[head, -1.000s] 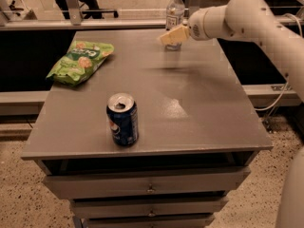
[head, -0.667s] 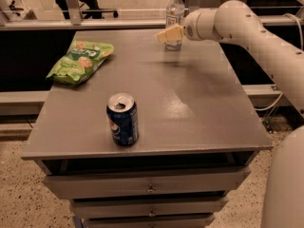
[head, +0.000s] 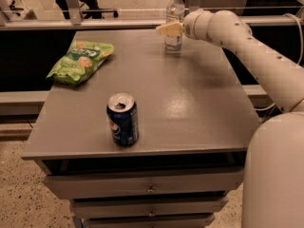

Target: Move blue plastic bottle near green rice chip bag

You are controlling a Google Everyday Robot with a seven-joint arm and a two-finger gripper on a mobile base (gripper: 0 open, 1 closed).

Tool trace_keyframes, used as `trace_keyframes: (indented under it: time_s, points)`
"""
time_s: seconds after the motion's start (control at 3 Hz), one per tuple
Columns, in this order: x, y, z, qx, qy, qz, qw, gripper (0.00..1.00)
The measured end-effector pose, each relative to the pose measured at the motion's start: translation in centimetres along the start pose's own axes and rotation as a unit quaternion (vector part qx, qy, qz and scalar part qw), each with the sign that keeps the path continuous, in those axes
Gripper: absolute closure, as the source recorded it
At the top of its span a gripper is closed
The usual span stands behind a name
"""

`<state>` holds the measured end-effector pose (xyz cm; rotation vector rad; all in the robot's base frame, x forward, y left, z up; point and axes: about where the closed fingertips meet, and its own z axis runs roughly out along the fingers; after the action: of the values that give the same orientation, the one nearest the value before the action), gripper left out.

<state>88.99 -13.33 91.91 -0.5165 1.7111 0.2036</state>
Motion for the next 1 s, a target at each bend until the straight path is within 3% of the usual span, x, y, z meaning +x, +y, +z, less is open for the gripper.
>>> trace_keyframes:
  time_s: [0.33,0.67,1.0]
  points:
    - [-0.2,-0.6,1.4,-0.015,-0.010,0.044,0.9989,0.17]
    - [-0.3,-0.1,1.2,-0.045,-0.002,0.073,0.9963,0.39]
    - [-1.1,1.0,-0.5,-0.079,-0.005,0.089,0.9929,0.64]
